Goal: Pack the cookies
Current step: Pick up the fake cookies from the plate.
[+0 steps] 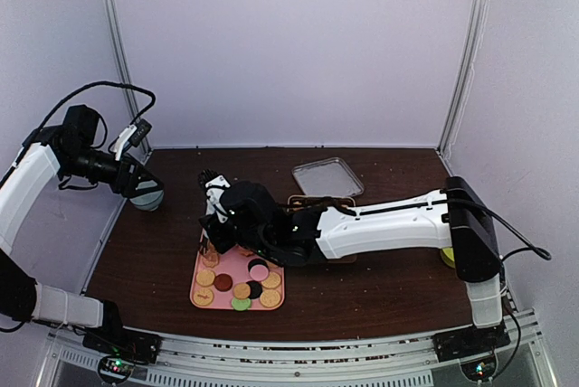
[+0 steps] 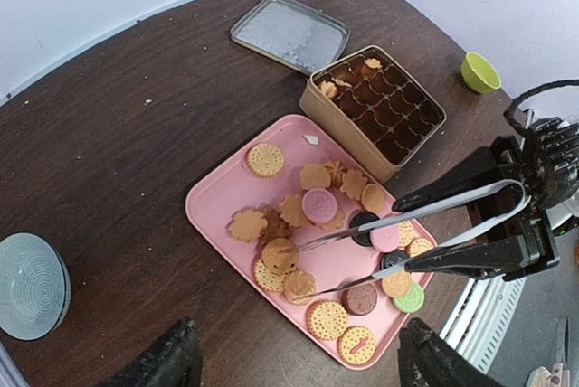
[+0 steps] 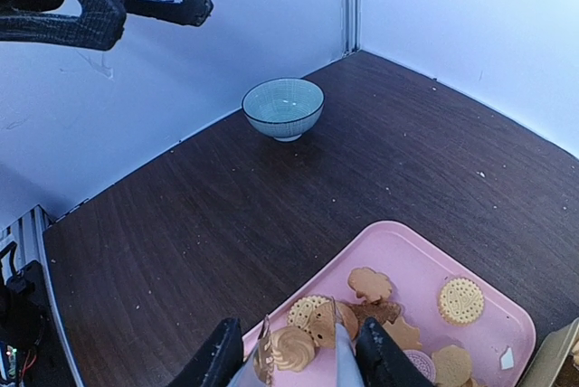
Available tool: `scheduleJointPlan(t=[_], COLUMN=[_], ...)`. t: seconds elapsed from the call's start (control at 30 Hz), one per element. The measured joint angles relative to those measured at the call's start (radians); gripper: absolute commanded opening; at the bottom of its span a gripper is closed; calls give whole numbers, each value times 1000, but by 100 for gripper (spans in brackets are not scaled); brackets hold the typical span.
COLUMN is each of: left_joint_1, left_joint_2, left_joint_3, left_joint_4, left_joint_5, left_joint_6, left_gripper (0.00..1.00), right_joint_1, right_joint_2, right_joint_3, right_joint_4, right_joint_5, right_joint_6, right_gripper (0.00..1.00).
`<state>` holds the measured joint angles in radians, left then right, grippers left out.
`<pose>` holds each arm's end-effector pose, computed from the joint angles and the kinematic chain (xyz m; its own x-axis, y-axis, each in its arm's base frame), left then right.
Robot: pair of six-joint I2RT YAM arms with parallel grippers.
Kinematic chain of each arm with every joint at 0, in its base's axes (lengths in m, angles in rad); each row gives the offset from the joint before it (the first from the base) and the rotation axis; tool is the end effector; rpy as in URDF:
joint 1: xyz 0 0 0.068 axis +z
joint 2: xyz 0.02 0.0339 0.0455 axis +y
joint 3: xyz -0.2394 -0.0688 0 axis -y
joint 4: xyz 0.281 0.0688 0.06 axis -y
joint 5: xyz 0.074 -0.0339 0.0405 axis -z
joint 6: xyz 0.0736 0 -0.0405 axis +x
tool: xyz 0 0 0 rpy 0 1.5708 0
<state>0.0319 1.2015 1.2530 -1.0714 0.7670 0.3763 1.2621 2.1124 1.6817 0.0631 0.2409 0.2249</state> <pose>0.2791 -0.0422 0.3029 -0.6671 0.2434 -0.7041 0.6293 0.6900 -0.3576 0.1867 0.5278 0.2036 -0.2977 -0.2207 -0.9288 -0.8116 0.5707 0.1245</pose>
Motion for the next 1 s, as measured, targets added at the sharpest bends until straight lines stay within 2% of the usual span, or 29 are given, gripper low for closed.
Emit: scheduleJointPlan(t=[0.63,0.87,1.0], left_joint_1=[0,0,0], left_joint_2=[1,6,7], left_joint_3=[0,0,0], left_joint_4=[-5,-15,-24], left_joint_5=[23,36,46], left_joint_6=[16,20,23], left_gripper=[76,76,76], right_joint_1=[17,40,59], right_joint_2=[52,51,42], right_joint_3=[31,19,-5], right_joint_4=[8,10,16], right_joint_5=[12,46,91], right_joint_6=[3,-13,-28], right_gripper=[42,35,25])
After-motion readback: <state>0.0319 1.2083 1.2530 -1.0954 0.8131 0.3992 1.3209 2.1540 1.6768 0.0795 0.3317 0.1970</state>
